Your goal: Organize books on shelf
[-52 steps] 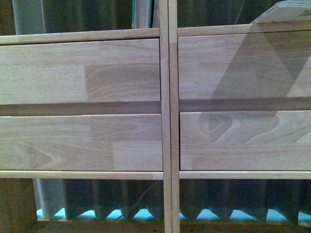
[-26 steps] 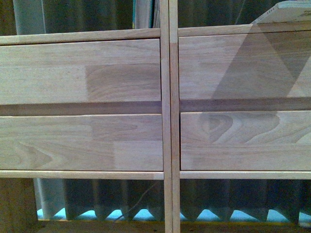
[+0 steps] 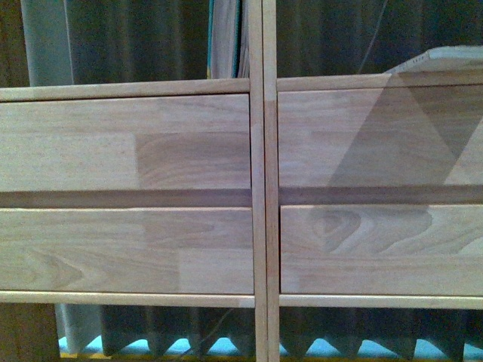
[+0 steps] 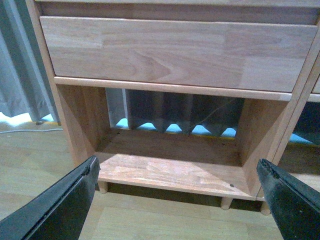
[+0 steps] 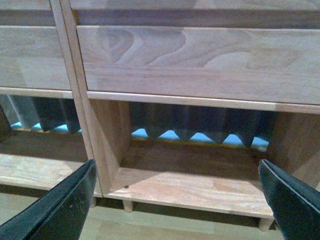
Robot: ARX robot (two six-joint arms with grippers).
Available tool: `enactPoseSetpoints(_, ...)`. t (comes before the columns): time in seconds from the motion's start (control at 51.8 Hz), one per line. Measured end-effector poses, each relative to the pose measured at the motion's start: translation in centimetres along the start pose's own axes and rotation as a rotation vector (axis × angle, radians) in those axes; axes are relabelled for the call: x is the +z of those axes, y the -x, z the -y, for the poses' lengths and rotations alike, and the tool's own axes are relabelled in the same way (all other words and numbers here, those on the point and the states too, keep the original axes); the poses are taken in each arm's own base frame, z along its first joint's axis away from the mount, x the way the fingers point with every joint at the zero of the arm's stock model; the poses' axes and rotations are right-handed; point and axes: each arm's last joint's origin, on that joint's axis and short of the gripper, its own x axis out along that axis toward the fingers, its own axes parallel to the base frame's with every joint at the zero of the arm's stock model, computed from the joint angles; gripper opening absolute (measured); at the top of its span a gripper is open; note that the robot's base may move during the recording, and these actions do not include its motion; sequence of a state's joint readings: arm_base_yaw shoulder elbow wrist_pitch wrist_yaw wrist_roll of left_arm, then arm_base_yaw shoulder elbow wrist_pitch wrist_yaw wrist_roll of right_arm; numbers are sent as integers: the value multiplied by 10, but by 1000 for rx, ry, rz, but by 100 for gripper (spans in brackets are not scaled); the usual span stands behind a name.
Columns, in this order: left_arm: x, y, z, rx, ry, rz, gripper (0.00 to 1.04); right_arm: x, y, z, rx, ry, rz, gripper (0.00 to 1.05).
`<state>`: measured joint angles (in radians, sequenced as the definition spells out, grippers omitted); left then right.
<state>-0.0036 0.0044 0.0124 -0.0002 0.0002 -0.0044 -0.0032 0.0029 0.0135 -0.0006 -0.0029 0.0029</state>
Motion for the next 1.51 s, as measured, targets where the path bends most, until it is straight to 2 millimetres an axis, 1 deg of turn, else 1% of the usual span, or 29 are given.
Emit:
enactPoseSetpoints(0.81,0,0,0,0,0,0,97,0,0,0,1,0,0,98)
enactPoseSetpoints(0.83,0,0,0,0,0,0,97,0,0,0,-32,-17,-2,98)
enactPoseSetpoints(0.907,0,0,0,0,0,0,97,-3,-4,-4,-313,-164,-17,98)
enactPoseSetpoints(0.945,0,0,0,0,0,0,97,-5,-6,-4,-395,-199,-29,98)
enactPoseSetpoints(0.984,0,0,0,0,0,0,97,-7,-7,-4,-433,-226,-46,98)
enactPoseSetpoints(1.1,0,0,0,0,0,0,97,-8,-17,-4,-422,-332,-121,98)
enactPoseSetpoints(1.177,0,0,0,0,0,0,97,-7,-28,-2,-408,-450,-166,98)
enactPoseSetpoints(1.293,0,0,0,0,0,0,97,-1,-48,-1,-361,-650,-214,98)
enactPoseSetpoints(1.37,0,0,0,0,0,0,97,0,-65,-3,-308,-812,-248,98)
enactPoseSetpoints(1.505,0,0,0,0,0,0,97,1,-92,-9,-295,-960,-280,98)
